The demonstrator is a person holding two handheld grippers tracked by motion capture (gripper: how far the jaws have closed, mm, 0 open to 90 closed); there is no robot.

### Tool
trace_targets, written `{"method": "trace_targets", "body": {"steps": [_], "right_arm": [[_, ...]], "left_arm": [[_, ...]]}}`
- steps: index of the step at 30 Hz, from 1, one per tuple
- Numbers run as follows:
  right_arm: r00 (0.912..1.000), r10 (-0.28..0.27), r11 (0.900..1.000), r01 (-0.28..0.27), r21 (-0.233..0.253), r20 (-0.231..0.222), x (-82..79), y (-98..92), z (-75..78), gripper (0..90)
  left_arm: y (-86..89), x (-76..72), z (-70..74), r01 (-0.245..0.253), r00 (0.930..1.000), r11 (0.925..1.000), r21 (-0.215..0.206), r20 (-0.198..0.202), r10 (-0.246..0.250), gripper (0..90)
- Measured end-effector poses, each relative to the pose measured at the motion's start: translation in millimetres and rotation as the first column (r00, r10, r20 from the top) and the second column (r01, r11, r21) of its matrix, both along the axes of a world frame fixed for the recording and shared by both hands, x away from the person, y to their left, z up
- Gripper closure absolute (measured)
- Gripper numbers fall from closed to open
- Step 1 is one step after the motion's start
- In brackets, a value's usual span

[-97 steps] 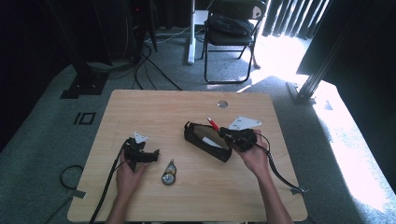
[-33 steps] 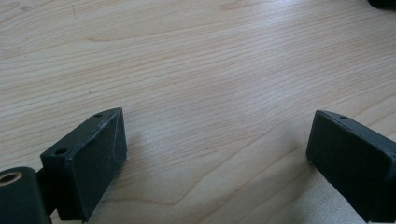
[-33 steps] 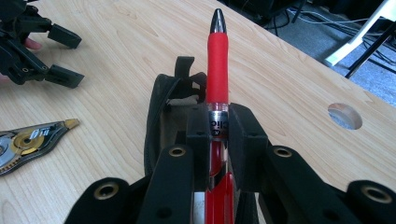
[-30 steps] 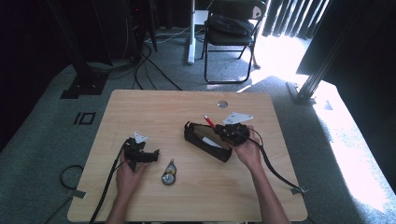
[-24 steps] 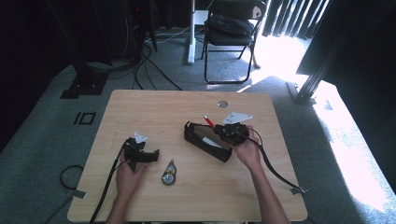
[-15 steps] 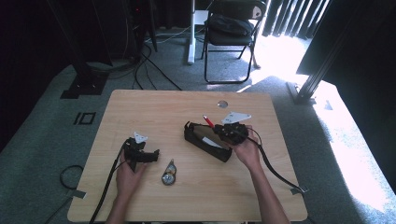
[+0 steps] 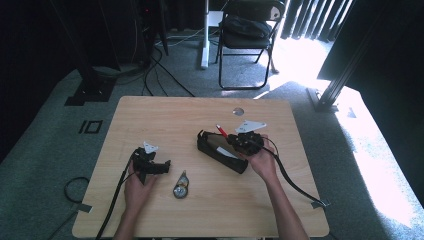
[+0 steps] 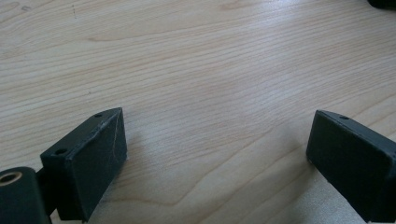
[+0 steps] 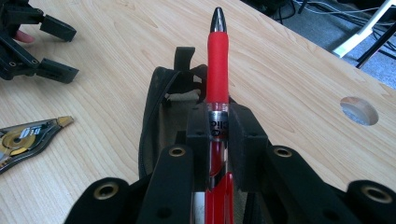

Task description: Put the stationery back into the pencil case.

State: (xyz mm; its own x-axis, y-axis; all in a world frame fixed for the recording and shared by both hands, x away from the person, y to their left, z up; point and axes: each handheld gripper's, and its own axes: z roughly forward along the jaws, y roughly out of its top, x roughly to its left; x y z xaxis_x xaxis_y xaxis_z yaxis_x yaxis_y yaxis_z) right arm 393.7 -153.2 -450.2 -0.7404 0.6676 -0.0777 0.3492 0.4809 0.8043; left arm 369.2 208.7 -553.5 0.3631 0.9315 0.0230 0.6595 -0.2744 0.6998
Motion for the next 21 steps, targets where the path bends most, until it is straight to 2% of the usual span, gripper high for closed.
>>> {"method": "trace_targets", "body": {"steps": [21], "right_arm": [[0.9997,0.013,1.000,-0.014,-0.017,-0.021,4.9,5.2,-8.8,79.0]], "left_arm": [[0.1,0.0,0.0,0.000,1.0000,1.0000,0.001,0.000,0.000,5.4]]}}
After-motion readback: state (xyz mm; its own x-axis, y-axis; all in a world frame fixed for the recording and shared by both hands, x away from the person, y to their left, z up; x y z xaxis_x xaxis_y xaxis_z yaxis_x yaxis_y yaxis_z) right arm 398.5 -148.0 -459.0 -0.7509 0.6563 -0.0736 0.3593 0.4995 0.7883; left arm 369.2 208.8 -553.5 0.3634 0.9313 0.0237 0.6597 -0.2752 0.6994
